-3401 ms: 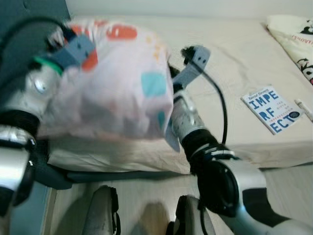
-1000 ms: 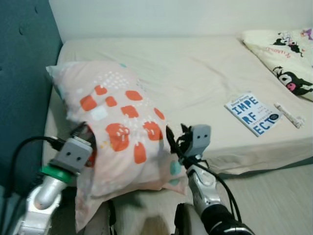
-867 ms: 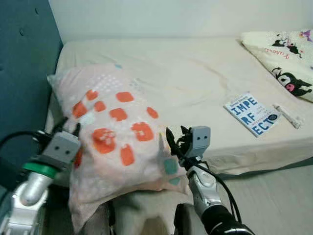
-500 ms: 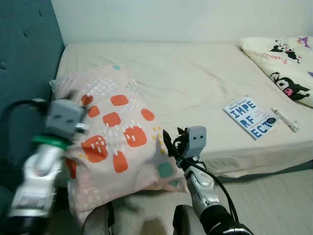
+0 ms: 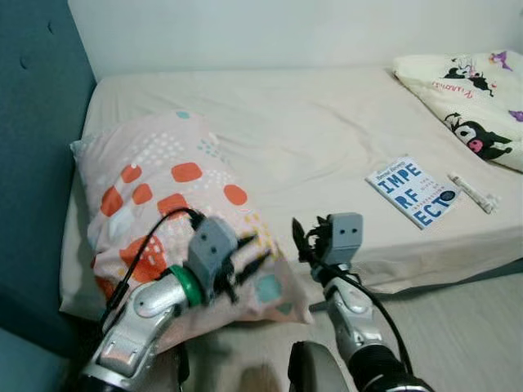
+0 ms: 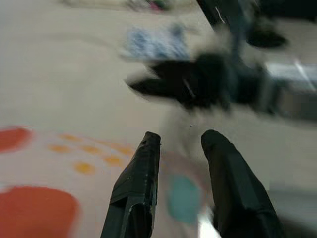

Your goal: Clean up the room

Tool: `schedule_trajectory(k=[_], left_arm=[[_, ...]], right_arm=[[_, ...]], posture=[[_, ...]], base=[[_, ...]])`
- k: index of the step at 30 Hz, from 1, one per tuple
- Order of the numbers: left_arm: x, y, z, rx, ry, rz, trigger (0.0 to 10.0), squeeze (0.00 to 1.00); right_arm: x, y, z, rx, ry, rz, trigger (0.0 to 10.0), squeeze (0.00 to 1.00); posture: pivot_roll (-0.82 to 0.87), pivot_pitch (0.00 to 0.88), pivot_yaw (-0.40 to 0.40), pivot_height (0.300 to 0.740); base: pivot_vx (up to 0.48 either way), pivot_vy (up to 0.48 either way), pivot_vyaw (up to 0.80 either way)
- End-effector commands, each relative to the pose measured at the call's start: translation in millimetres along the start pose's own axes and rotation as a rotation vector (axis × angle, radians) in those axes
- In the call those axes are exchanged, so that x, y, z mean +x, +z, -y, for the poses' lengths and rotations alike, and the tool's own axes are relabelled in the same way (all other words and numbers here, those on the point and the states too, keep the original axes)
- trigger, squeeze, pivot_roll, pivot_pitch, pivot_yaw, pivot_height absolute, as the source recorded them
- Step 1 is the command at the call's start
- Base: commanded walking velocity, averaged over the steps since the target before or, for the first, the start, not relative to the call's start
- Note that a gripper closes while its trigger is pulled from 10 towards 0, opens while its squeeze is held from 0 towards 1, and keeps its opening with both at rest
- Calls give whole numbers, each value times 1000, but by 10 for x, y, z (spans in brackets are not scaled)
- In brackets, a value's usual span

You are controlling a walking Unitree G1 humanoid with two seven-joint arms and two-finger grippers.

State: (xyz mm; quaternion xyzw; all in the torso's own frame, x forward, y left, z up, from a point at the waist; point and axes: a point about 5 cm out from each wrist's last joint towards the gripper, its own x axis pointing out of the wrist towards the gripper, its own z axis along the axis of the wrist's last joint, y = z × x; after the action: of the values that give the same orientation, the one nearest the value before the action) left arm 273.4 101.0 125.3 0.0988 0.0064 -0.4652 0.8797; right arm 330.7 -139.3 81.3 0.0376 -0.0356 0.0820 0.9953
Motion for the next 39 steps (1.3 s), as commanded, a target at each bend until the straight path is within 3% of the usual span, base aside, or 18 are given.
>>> schedule_trajectory(k=[1,5,6,12,13,16,18,22,25,29,31,33,34,35,36,37,38,39], left_arm=[[-34,-50,41,-13,-85,-51,0,0],[-163,-154,-30,46,-165,-207,0,0],[-257,-244,-92,107,-197,-325,0,0],[-381,-501,-241,169,-152,-546,0,0],[-424,-736,-341,182,-50,-654,0,0],[-429,-833,-425,202,40,-693,0,0],[-433,-914,-704,366,321,-732,0,0],[-466,-859,-890,463,516,-713,0,0],[-507,-647,-1132,651,768,-622,0,0],[-500,-359,-1301,689,941,-461,0,0],[-500,-359,-1301,689,941,-461,0,0],[-444,-148,-1362,683,1009,-307,0,0],[-390,-91,-1350,624,991,-232,1176,0],[-390,-91,-1350,624,991,-232,1176,0],[-327,-74,-1291,547,928,-170,3529,0],[-260,-100,-1188,439,823,-129,7255,0],[-260,-100,-1188,439,823,-129,7255,0],[-162,-173,-953,300,622,-78,10000,0]], right_arm=[[-36,-47,25,13,-12,-24,10000,0],[-36,-37,69,1,-13,-27,10000,0],[-34,-34,78,-2,-14,-29,10000,0],[-28,-38,60,-4,-7,-35,10000,0],[-19,-39,29,-3,2,-37,10000,0],[-13,-37,15,-2,5,-37,10000,0],[5,-26,-6,-2,8,-36,10000,0],[15,-15,-19,-5,14,-30,10000,0],[26,4,-30,-8,15,-21,10000,0],[19,5,-43,-6,15,-15,10000,0],[19,5,-43,-6,15,-15,10000,0],[7,-6,-62,1,18,-14,10000,0],[0,-15,-80,7,25,-15,10000,0],[0,-15,-80,7,25,-15,10000,0],[-7,-23,-101,12,33,-16,10000,0],[-14,-31,-121,20,40,-15,10000,0],[-14,-31,-121,20,40,-15,10000,0],[-23,-38,-144,33,47,-14,10000,0]], posture=[[69,25,2,602],[69,29,0,602],[69,33,-6,602],[75,33,-16,602],[75,32,-18,602],[77,30,-21,602],[77,29,-23,602],[74,27,-20,602],[69,26,-16,602],[70,26,-14,602],[70,26,-14,602],[73,24,-13,602],[74,22,-10,602],[74,22,-10,602],[74,20,-7,602],[73,17,-3,602],[73,17,-3,602],[76,15,-2,602]], base=[[0,0,0],[0,0,0],[0,0,0],[0,0,0],[0,0,0],[0,0,0],[0,0,0],[0,0,0],[0,0,0],[0,0,0],[0,0,0],[0,0,0],[0,0,0],[0,0,0],[0,0,0],[0,0,0],[0,0,0],[0,0,0]])
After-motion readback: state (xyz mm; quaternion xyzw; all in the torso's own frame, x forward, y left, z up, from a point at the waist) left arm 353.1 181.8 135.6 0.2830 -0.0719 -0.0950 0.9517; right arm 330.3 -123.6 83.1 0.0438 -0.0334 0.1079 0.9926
